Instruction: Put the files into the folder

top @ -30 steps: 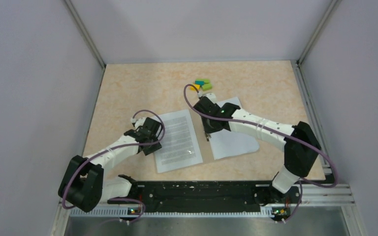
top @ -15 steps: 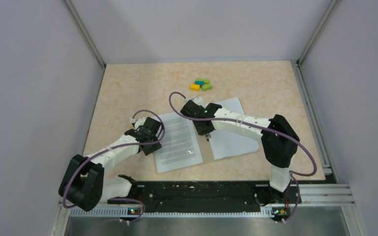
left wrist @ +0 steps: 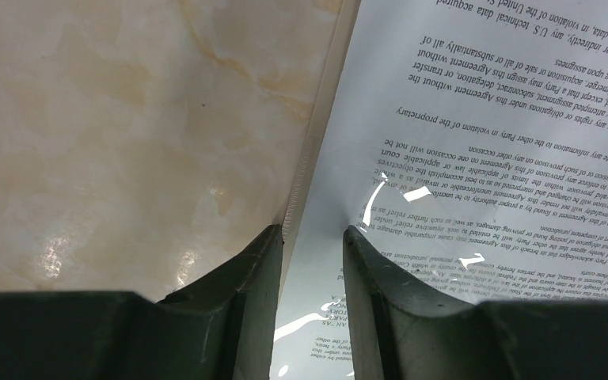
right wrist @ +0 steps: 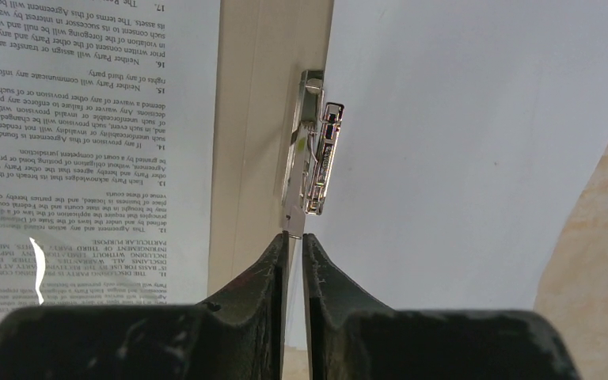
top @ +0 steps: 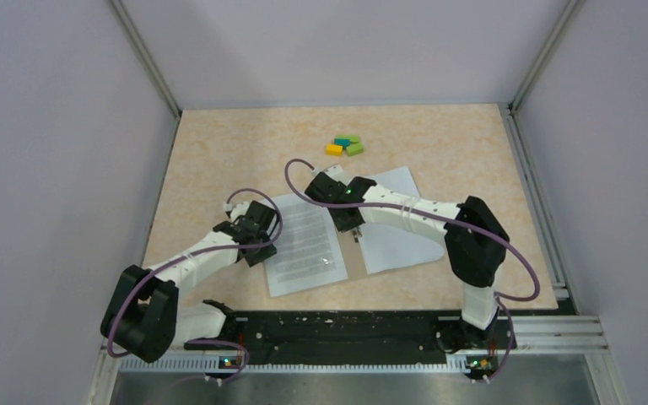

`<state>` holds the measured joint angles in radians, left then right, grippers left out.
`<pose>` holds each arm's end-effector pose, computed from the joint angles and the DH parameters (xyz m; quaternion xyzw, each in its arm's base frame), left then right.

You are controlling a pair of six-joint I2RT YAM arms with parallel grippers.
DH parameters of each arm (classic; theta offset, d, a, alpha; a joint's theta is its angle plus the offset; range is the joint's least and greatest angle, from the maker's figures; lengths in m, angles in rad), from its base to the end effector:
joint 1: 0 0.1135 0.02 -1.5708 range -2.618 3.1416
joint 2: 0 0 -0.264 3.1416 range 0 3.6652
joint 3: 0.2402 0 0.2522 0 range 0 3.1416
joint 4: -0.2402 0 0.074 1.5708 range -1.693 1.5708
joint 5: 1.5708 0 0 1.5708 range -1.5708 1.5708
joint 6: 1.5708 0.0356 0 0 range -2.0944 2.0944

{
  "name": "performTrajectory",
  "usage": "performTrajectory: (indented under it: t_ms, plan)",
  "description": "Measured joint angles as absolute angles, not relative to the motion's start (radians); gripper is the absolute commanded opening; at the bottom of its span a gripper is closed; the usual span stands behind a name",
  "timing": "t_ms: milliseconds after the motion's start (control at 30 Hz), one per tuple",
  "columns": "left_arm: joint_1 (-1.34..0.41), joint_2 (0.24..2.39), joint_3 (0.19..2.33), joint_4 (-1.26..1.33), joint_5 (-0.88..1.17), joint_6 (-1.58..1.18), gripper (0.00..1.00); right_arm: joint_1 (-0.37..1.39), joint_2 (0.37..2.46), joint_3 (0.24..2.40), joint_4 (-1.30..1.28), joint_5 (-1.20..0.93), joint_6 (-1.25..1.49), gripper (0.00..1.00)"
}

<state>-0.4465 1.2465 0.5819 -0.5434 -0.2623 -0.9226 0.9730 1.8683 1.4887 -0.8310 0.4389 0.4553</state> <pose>0.1881 -0.0798 0.1586 -0.2529 0.9421 -0.0134 0.2199 0.2290 0.3094 0.2315 -0.2081 0.9382 -0.0473 0.2724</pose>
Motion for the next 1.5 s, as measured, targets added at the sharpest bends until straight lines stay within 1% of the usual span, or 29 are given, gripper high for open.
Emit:
performTrajectory:
  t_ms: [433,767,1033,1500]
  plan:
    - [-0.440,1.246,0.582,-0.543,-0.255,-0.923,0.39,0.973,1.899,1.489,-0.834,0.443,0.455,0.07]
    - [-0.426,1.248,0.583,-0.545,-0.242,-0.923,0.39,0.973,1.899,1.456,-0.812,0.444,0.464,0.01]
    - [-0.416,1.256,0.589,-0.551,-0.232,-0.926,0.39,0.973,1.871,1.369,-0.766,0.447,0.490,0.00]
    - [-0.411,1.279,0.608,-0.570,-0.229,-0.943,0.39,0.963,1.834,1.279,-0.691,0.450,0.503,0.00]
